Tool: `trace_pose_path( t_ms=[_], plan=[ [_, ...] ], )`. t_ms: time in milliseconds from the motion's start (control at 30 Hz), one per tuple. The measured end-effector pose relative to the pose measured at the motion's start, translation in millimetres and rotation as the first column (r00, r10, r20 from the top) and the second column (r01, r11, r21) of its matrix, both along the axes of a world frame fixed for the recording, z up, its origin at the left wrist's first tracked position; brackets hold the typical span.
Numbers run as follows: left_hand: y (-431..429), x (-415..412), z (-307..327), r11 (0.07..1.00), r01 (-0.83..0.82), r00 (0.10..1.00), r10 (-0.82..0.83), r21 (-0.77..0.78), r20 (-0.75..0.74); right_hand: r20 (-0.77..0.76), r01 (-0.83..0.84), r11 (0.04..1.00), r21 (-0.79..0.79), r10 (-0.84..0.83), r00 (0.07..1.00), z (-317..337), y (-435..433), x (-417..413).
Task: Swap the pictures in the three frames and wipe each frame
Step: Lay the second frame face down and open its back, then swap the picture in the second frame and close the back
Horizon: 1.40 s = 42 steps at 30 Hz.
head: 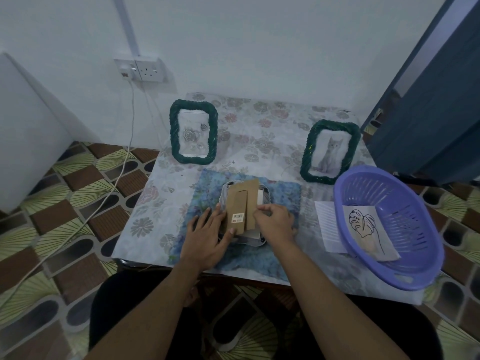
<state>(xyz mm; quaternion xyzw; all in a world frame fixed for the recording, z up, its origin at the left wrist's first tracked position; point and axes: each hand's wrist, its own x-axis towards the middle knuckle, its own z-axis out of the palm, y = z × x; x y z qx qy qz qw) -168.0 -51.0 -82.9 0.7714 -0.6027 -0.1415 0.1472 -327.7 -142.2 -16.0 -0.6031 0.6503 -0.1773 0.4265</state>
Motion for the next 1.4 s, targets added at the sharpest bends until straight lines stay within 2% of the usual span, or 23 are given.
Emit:
trace_pose_path(
  t_ms=[133, 200, 267, 400, 467, 567, 667, 767, 867, 1000, 1167, 1400],
  plan=[
    [1.0, -0.4, 0.6, 1.0, -0.005, 1.0, 0.005, -0.01, -0.015, 0.007, -0.023, 1.0, -0.019, 0.023, 1.0, -2.7, -2.1, 9.3],
    [0.9, -0.4, 1.6, 1.0, -0.008, 0.999, 0.007, -0.019, -0.045, 0.125, -0.015, 1.0, -0.022, 0.017, 0.992, -5.1, -3.0, 10.8],
    [0.4, 1.9, 2.6, 0.999, -0.027, 0.993, 0.022, -0.043, -0.116, 0.246, 0.013, 1.0, 0.014, -0.016, 0.969, -3.3, -1.2, 12.4],
    [-2.4, 6.4, 7.4, 0.995, -0.096, 0.952, 0.082, -0.035, -0.295, 0.307, 0.063, 0.998, -0.019, -0.054, 0.95, -3.6, 1.4, 16.1],
    [-3.2, 8.7, 11.8, 0.992, -0.129, 0.911, 0.115, -0.01, -0.396, 0.329, 0.08, 0.997, -0.021, -0.068, 0.942, -3.3, 2.1, 17.9],
    [-1.9, 13.4, 19.7, 0.975, -0.215, 0.778, 0.14, -0.05, -0.613, 0.394, 0.073, 0.997, -0.024, -0.058, 0.917, 3.0, 4.5, 22.3],
    [4.0, 17.4, 31.7, 0.941, -0.319, 0.723, 0.163, -0.114, -0.671, 0.423, 0.047, 0.998, -0.03, -0.03, 0.906, 5.6, 8.6, 34.1],
    [12.5, 30.5, 38.5, 0.883, -0.44, 0.719, 0.239, -0.161, -0.652, 0.417, -0.003, 0.999, -0.034, 0.017, 0.909, 3.7, 15.4, 53.6],
    [18.3, 53.5, 37.0, 0.855, -0.506, 0.701, 0.328, -0.118, -0.633, 0.41, -0.085, 0.996, -0.007, 0.08, 0.909, 2.0, 26.6, 75.2],
    [28.4, 84.8, 32.2, 0.827, -0.558, 0.751, 0.47, -0.066, -0.464, 0.426, -0.194, 0.975, 0.113, 0.129, 0.895, -4.1, 42.1, 109.3],
    [34.4, 110.2, 22.8, 0.859, -0.51, 0.829, 0.48, -0.039, -0.287, 0.352, -0.338, 0.911, 0.236, 0.245, 0.904, -1.5, 53.1, 132.4],
    [36.5, 115.3, 15.1, 0.885, -0.466, 0.88, 0.462, -0.009, -0.111, 0.204, -0.41, 0.901, 0.143, 0.378, 0.903, -6.6, 62.1, 142.6]
  ],
)
